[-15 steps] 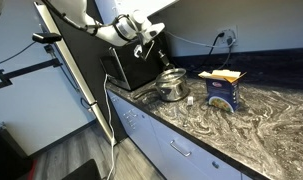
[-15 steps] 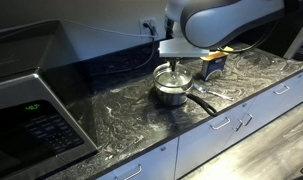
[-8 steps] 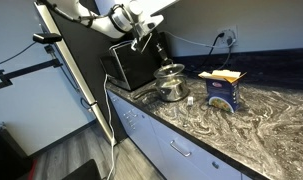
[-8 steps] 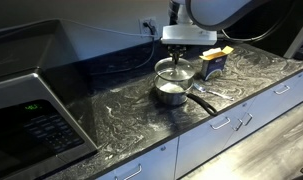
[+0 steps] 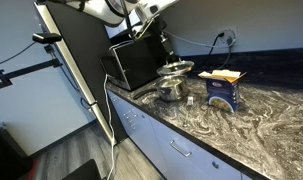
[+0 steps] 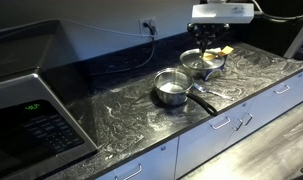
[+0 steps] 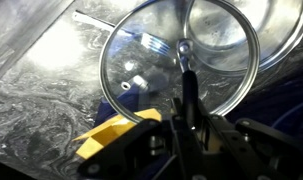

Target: Remove the lid from the pot

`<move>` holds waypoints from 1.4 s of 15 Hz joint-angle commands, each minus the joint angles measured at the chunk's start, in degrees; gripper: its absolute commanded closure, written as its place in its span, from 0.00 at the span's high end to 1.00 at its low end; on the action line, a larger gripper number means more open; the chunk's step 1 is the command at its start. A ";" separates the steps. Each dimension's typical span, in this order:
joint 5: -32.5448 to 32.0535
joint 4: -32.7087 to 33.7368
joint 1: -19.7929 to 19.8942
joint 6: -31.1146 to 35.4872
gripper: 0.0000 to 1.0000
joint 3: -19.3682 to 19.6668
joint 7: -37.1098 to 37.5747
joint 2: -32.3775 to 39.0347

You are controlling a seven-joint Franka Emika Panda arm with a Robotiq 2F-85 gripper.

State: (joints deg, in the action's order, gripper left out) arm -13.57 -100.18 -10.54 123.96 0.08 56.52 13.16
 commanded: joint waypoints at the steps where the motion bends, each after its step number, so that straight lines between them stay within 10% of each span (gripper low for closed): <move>1: 1.27 -5.63 2.97 -0.69 0.04 1.40 2.57 -5.54; 21: -2.84 -14.49 15.40 9.62 0.04 11.05 23.10 -8.05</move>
State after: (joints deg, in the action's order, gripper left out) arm -12.92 -113.63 4.42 132.45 10.36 73.84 6.32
